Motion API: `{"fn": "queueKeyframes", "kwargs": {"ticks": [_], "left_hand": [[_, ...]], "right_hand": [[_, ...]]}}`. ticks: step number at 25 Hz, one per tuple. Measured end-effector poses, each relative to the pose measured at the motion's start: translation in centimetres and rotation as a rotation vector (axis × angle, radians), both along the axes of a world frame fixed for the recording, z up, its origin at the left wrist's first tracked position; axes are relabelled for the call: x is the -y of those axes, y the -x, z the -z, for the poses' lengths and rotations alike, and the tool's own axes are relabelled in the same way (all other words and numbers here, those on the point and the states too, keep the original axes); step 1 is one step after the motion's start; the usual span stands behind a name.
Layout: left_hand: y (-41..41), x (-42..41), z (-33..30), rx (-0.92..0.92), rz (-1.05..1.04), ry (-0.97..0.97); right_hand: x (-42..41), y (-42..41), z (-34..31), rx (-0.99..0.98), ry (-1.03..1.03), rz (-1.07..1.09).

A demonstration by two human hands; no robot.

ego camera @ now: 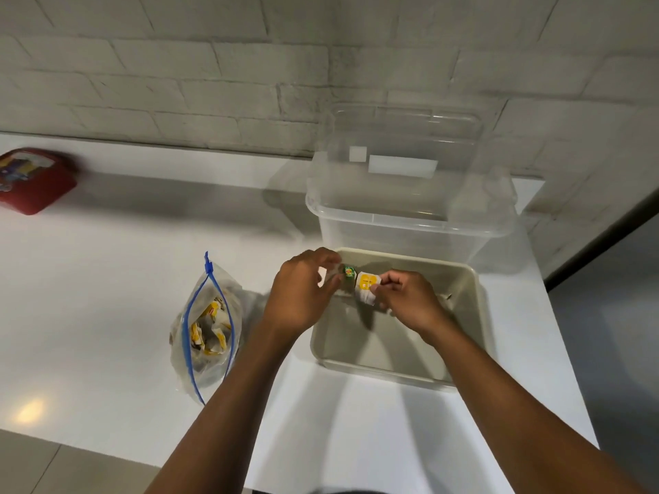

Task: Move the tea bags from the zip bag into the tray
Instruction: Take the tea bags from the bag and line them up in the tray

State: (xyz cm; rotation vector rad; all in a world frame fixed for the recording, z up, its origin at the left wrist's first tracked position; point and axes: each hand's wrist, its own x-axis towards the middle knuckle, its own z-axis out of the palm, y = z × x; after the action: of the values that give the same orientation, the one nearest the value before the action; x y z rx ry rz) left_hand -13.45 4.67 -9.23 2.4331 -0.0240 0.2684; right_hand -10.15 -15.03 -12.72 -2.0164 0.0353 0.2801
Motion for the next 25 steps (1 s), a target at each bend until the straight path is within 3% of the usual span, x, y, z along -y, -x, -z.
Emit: {"fn": "queueKeyframes", "kwargs": {"ticks": [6,15,25], "left_hand": [[1.1,-1.5,1.7,-0.121,-0.071,-0.016],[1.6,-1.6,1.5,-0.130,-0.050,0.042],[2.1,-1.8,1.4,-0.125,-0.054,0.030]], "right_hand": [[-1.2,-1.6,2.4,-0.065,0.080,0.076],[-1.7,-2.7,2.4,-0.005,0.483,0.036],[-2.0,-2.8,2.4,-0.012,0.522,0.030]]}}
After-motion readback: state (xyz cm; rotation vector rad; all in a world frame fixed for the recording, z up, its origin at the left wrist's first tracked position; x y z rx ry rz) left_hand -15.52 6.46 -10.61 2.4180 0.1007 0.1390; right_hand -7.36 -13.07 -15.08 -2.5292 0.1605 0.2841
